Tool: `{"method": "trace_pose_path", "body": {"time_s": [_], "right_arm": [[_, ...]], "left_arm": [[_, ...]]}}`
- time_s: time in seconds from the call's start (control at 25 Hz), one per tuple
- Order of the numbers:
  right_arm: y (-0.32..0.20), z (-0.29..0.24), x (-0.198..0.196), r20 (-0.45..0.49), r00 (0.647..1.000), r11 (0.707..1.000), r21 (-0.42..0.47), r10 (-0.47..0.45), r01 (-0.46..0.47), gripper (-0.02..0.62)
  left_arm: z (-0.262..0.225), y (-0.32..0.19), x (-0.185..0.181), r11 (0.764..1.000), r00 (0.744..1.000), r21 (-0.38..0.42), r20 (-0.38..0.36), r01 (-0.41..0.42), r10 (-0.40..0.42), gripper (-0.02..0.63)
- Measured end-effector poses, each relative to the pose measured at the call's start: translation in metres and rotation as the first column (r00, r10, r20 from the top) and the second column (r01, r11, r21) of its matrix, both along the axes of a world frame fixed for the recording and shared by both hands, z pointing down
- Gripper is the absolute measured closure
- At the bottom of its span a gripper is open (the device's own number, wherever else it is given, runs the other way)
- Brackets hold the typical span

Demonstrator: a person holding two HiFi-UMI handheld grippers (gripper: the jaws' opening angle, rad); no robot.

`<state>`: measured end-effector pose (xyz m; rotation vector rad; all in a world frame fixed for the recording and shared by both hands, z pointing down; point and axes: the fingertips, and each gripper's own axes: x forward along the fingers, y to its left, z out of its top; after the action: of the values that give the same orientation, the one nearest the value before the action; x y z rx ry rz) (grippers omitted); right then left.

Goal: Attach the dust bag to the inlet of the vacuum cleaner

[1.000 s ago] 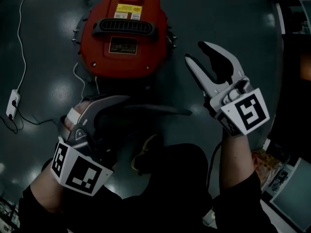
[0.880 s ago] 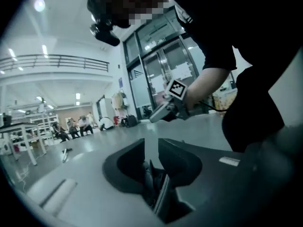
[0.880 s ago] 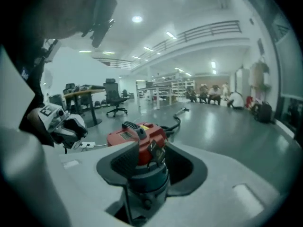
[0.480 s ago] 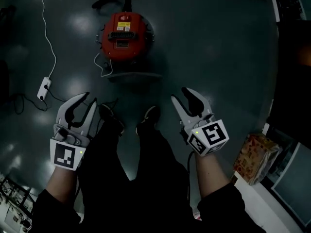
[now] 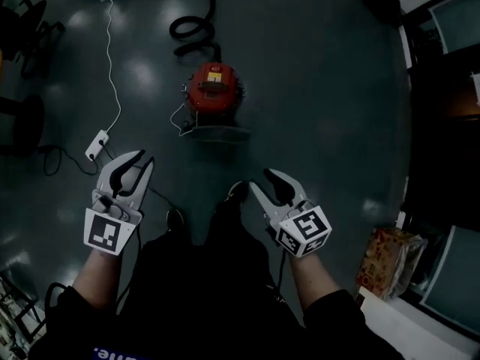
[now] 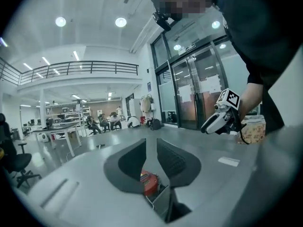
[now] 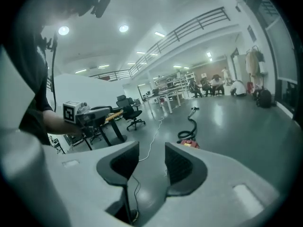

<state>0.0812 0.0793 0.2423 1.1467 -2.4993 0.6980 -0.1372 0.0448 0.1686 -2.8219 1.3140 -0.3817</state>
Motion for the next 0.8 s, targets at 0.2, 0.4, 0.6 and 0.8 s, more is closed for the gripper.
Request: {"method": "trace_pose_path", "body": {"time_s": [0.2,0.4,0.6,0.8], "right_arm": [[0.060,-0.039,-0.068,0.078,0.995,0.998,0.030,0.059,-0.062,0.428],[0.107,-0.081,-0.136,0.110,0.993,0.997,0.081,-0.031,0.022,0.428],[0.138,-0.111,-0.148,0.156,0.979,0.981,0.160,-0.131,0.106,0.559],[0.169,-0.141,-0.130,0.172,0.961,0.955,0.240,-0.217,0.173,0.594]], "left_arm": [[-0.022,0.052,-0.020,0.991,0.991,0.059,-0.054,-0.119,0.122,0.532],[-0.054,0.109,-0.035,0.979,0.971,0.035,-0.125,-0.199,0.202,0.532],[-0.080,0.160,-0.001,0.953,0.925,0.006,-0.239,-0.302,0.294,0.566],[-0.102,0.188,0.047,0.922,0.870,-0.006,-0.332,-0.388,0.364,0.604]]}}
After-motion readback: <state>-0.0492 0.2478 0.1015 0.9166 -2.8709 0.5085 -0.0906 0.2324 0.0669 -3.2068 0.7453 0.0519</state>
